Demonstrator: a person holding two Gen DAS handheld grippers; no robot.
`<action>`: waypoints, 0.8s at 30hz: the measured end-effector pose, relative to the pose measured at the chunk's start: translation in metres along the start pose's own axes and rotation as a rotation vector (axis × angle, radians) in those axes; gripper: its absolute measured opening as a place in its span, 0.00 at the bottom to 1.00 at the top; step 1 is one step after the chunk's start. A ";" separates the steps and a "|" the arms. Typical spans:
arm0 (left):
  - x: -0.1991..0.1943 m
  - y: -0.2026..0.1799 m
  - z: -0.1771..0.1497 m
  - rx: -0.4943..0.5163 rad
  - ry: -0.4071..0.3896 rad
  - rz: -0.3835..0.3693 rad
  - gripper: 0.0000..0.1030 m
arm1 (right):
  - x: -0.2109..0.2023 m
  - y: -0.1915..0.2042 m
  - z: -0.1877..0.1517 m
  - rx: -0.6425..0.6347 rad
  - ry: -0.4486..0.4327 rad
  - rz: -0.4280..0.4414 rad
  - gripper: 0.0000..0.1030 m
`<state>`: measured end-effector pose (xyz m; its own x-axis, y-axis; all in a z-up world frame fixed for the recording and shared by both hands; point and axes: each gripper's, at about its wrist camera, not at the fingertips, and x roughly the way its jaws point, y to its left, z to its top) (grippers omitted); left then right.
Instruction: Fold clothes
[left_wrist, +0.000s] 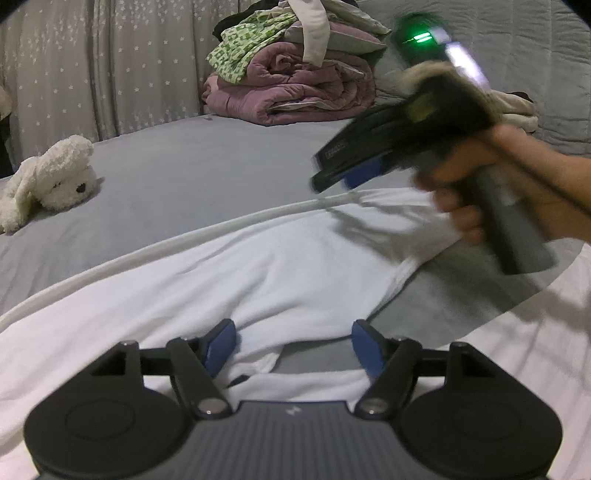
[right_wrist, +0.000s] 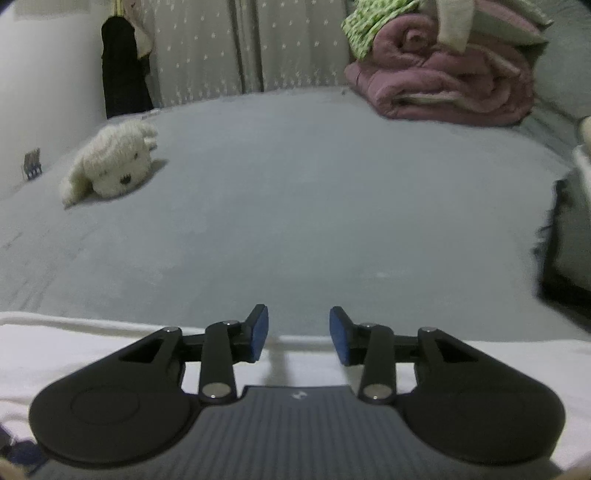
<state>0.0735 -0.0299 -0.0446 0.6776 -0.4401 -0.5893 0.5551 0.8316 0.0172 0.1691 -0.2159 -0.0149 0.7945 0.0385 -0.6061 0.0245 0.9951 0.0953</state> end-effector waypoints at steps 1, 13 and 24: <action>0.000 0.000 0.000 -0.001 0.002 0.004 0.71 | -0.010 -0.005 -0.002 0.007 -0.008 -0.007 0.44; -0.019 -0.011 0.007 -0.047 0.025 0.021 0.81 | -0.095 -0.070 -0.052 0.252 0.009 -0.070 0.47; -0.014 -0.010 -0.020 -0.107 0.014 0.143 1.00 | -0.122 -0.039 -0.096 0.196 0.031 0.027 0.51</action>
<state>0.0488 -0.0258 -0.0530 0.7388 -0.3103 -0.5983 0.3985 0.9170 0.0165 0.0129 -0.2509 -0.0208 0.7772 0.0709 -0.6253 0.1234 0.9572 0.2619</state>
